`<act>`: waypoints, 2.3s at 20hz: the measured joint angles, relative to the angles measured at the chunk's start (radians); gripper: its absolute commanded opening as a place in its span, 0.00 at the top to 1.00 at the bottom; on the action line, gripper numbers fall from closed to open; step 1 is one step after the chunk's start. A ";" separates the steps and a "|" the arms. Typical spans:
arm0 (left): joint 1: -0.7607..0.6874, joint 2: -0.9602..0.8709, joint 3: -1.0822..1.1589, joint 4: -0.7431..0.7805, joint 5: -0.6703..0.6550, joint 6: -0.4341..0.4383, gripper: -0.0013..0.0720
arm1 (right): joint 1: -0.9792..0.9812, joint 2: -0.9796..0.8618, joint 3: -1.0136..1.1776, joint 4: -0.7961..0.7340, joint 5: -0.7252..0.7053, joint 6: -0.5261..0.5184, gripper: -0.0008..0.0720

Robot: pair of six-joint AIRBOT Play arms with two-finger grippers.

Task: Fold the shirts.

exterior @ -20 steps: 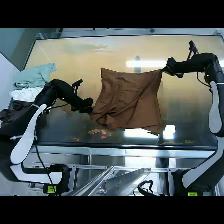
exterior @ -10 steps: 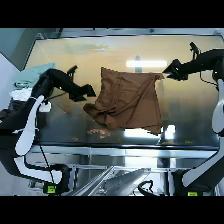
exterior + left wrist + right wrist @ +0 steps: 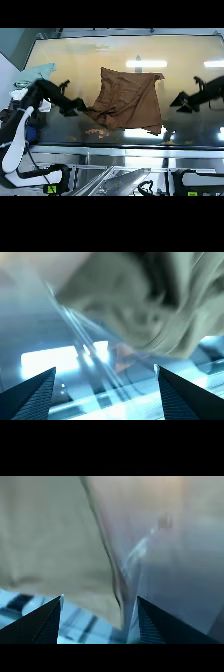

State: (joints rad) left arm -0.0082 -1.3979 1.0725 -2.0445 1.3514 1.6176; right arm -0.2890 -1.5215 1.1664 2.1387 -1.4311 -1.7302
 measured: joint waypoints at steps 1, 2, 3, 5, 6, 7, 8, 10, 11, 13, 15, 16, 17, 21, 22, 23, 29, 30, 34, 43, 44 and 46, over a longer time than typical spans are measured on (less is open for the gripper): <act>-0.019 0.026 -0.062 -0.001 -0.043 0.007 0.04 | -0.003 0.027 -0.072 0.001 0.031 -0.013 0.27; -0.043 0.046 -0.117 -0.009 -0.102 0.010 0.04 | -0.003 0.047 -0.141 0.007 0.067 -0.028 0.27; -0.066 0.056 -0.155 -0.023 -0.151 0.014 0.04 | -0.003 0.058 -0.197 0.019 0.095 -0.046 0.27; -0.112 0.052 -0.194 -0.050 -0.232 0.016 0.04 | 0.004 0.058 -0.274 0.062 0.142 -0.087 0.27; -0.130 0.039 -0.195 -0.058 -0.263 0.018 0.04 | 0.012 0.051 -0.297 0.081 0.156 -0.104 0.27; -0.145 0.022 -0.190 -0.063 -0.282 0.018 0.04 | 0.024 0.040 -0.315 0.096 0.170 -0.119 0.27; -0.155 0.006 -0.182 -0.068 -0.296 0.018 0.04 | 0.037 0.028 -0.327 0.113 0.173 -0.128 0.31; -0.172 -0.025 -0.173 -0.083 -0.312 0.018 0.04 | 0.073 0.003 -0.341 0.142 0.175 -0.148 0.40; -0.182 -0.038 -0.175 -0.100 -0.320 0.018 0.04 | 0.092 -0.007 -0.346 0.148 0.182 -0.156 0.40; -0.205 -0.051 -0.185 -0.141 -0.335 0.017 0.04 | 0.124 -0.021 -0.351 0.163 0.199 -0.168 0.40; -0.230 -0.058 -0.184 -0.168 -0.346 0.017 0.05 | 0.143 -0.028 -0.354 0.168 0.211 -0.175 0.40; -0.239 -0.060 -0.177 -0.171 -0.346 0.016 0.08 | 0.148 -0.030 -0.355 0.170 0.213 -0.179 0.40; -0.246 -0.060 -0.169 -0.173 -0.347 0.015 0.27 | 0.152 -0.032 -0.356 0.172 0.218 -0.179 0.42; -0.251 -0.048 -0.150 -0.181 -0.365 0.015 0.42 | 0.159 -0.036 -0.359 0.163 0.238 -0.185 0.69; -0.248 -0.049 -0.148 -0.179 -0.362 0.015 0.42 | 0.160 -0.036 -0.359 0.163 0.239 -0.186 0.69; -0.245 -0.051 -0.146 -0.174 -0.346 0.015 0.42 | 0.160 -0.036 -0.359 0.163 0.240 -0.186 0.69; -0.204 -0.045 -0.143 -0.150 -0.292 0.014 0.42 | 0.161 -0.036 -0.359 0.163 0.241 -0.193 0.70; -0.195 -0.049 -0.143 -0.144 -0.291 0.014 0.42 | 0.161 -0.036 -0.359 0.163 0.241 -0.193 0.69; -0.188 -0.099 -0.143 -0.139 -0.311 0.014 0.42 | 0.161 -0.036 -0.359 0.163 0.247 -0.193 0.70; -0.133 -0.061 -0.064 -0.107 -0.317 0.024 0.95 | 0.161 -0.036 -0.359 0.166 0.250 -0.193 0.73; -0.128 -0.055 -0.059 -0.098 -0.318 0.026 0.95 | 0.161 -0.036 -0.359 0.166 0.251 -0.194 0.86; -0.127 -0.054 -0.053 -0.089 -0.310 0.027 0.95 | 0.161 -0.036 -0.359 0.166 0.257 -0.194 0.89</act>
State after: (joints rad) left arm -0.1356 -1.4521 1.0195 -2.1338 1.0416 1.6451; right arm -0.1280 -1.5578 0.8074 2.3051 -1.1744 -1.9240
